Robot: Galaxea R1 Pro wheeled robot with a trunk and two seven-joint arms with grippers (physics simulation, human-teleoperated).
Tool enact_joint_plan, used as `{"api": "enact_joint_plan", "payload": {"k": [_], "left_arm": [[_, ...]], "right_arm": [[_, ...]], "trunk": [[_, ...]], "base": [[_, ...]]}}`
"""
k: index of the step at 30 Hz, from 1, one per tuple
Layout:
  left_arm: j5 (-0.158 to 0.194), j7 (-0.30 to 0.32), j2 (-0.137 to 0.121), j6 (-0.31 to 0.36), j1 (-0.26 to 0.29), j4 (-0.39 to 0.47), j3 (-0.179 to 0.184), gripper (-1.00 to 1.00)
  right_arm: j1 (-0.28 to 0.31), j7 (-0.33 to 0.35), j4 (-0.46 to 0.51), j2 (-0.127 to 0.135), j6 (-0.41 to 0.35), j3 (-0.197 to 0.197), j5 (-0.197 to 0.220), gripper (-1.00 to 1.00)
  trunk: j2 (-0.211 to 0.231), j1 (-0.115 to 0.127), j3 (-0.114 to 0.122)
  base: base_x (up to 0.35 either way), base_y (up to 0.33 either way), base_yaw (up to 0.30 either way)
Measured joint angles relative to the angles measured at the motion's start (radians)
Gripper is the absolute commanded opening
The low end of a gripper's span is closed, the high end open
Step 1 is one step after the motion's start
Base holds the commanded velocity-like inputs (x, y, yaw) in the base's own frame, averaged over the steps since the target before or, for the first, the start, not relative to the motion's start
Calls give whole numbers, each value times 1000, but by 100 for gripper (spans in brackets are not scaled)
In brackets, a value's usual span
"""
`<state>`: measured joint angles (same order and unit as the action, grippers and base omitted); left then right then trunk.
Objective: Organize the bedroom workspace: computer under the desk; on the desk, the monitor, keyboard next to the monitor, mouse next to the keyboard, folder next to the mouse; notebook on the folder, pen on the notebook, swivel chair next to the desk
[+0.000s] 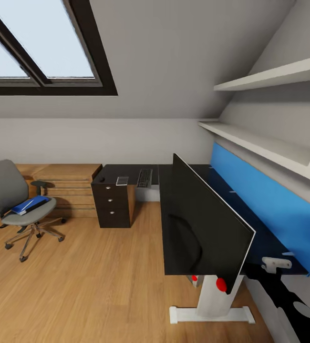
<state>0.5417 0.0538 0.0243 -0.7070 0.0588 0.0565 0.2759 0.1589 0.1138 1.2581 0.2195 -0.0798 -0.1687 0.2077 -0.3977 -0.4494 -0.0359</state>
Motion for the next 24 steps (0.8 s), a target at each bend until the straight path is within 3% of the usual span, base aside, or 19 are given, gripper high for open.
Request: {"api": "enact_joint_plan", "payload": {"k": [8, 17, 24], "left_arm": [[0, 0, 0, 0, 0, 0, 0, 100], [0, 0, 0, 0, 0, 0, 0, 100], [0, 0, 0, 0, 0, 0, 0, 100]], "right_arm": [[0, 2, 12, -5, -1, 3, 3, 100], [0, -14, 54, -84, -3, 2, -1, 100], [0, -18, 63, -95, -3, 2, -3, 100]], "trunk": [[0, 0, 0], [0, 0, -1], [0, 0, -1]], "base": [[-4, 5, 0], [0, 0, 13], [0, 0, 181]]}}
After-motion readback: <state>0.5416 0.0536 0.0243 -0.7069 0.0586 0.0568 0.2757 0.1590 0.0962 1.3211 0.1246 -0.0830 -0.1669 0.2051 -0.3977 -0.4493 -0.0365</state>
